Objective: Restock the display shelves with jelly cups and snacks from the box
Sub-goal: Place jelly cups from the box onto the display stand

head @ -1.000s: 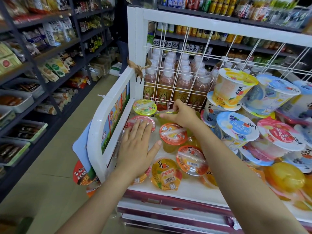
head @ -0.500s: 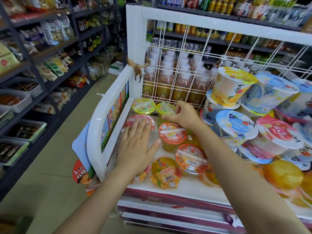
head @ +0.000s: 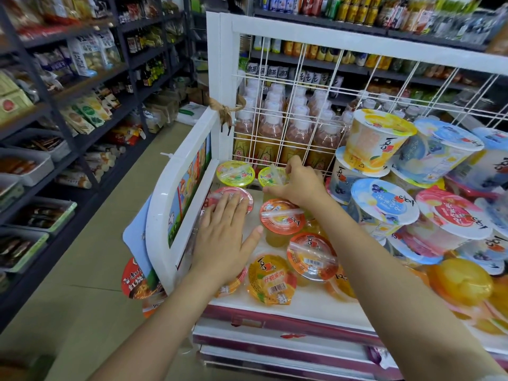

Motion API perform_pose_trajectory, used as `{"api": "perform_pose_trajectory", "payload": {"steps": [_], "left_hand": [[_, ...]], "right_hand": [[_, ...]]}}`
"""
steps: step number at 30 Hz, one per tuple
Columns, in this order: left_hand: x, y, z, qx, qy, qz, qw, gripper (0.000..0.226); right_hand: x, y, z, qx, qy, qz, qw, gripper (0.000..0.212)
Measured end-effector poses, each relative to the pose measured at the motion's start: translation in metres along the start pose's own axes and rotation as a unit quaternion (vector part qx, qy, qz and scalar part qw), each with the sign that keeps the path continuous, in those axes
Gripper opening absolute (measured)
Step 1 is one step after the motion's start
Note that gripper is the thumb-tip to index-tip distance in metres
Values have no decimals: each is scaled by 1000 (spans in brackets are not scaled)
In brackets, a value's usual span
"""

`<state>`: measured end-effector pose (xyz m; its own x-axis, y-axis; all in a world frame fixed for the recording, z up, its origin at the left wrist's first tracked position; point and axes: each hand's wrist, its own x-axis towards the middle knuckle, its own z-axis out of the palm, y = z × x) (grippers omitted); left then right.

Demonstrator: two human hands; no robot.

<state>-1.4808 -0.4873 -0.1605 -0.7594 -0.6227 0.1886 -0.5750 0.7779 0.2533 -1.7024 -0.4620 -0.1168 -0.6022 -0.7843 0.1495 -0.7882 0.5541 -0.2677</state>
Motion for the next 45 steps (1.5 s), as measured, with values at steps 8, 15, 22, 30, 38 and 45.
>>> {"api": "perform_pose_trajectory", "payload": {"steps": [8, 15, 22, 30, 38, 45], "left_hand": [[0, -1, 1, -3, 4, 2, 1000, 85], [0, -3, 3, -7, 8, 8, 1000, 85], [-1, -2, 3, -6, 12, 12, 1000, 81], [-1, -3, 3, -2, 5, 10, 1000, 83], [-1, -3, 3, 4, 3, 11, 1000, 81], [-1, -2, 1, 16, -4, 25, 1000, 68]], "right_hand": [[0, -7, -3, -100, 11, -17, 995, 89], [-41, 0, -26, 141, -16, -62, 988, 58], [-74, 7, -24, 116, -154, -90, 977, 81], [-71, -5, -21, 114, -97, -64, 987, 65], [-73, -8, -15, 98, -57, -72, 991, 66], [-79, 5, -15, 152, -61, -72, 984, 59]]}}
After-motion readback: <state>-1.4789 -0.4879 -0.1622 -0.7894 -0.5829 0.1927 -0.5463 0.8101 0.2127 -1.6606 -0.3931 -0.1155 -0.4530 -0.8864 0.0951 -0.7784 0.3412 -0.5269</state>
